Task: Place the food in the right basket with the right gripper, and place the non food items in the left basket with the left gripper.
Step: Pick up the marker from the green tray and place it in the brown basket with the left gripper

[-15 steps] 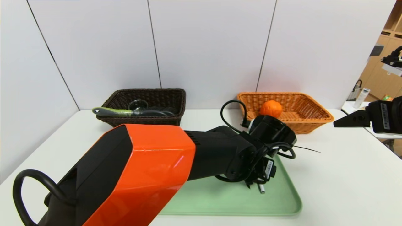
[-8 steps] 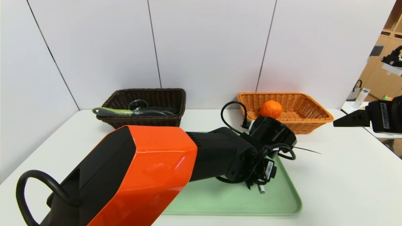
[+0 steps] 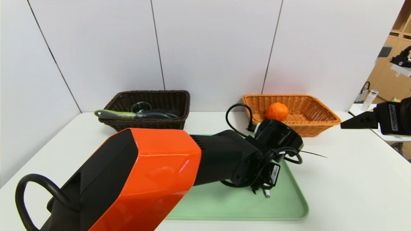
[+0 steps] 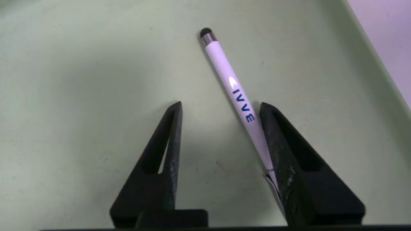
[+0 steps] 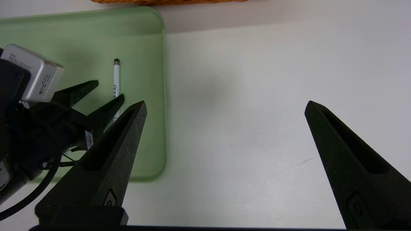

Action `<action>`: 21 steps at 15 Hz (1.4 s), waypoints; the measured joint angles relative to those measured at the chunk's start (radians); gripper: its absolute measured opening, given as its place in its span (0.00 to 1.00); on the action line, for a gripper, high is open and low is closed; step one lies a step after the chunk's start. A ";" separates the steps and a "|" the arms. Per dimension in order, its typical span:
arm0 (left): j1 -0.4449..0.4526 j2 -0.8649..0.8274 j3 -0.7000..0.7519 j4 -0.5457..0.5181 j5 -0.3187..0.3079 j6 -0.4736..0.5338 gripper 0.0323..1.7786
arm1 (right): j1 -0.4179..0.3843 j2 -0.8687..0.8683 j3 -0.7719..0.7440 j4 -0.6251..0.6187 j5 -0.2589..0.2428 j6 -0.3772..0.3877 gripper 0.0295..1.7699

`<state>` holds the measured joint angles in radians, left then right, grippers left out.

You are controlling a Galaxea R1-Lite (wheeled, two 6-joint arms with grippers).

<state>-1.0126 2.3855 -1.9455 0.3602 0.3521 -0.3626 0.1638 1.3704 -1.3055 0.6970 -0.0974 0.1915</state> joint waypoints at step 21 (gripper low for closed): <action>0.307 -0.389 -0.006 0.231 -0.150 0.308 0.02 | 0.004 -0.009 0.001 -0.001 0.000 -0.001 0.96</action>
<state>-0.7051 1.9970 -1.9517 0.5913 0.2023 -0.0543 0.1679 1.3613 -1.3043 0.6955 -0.0977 0.1909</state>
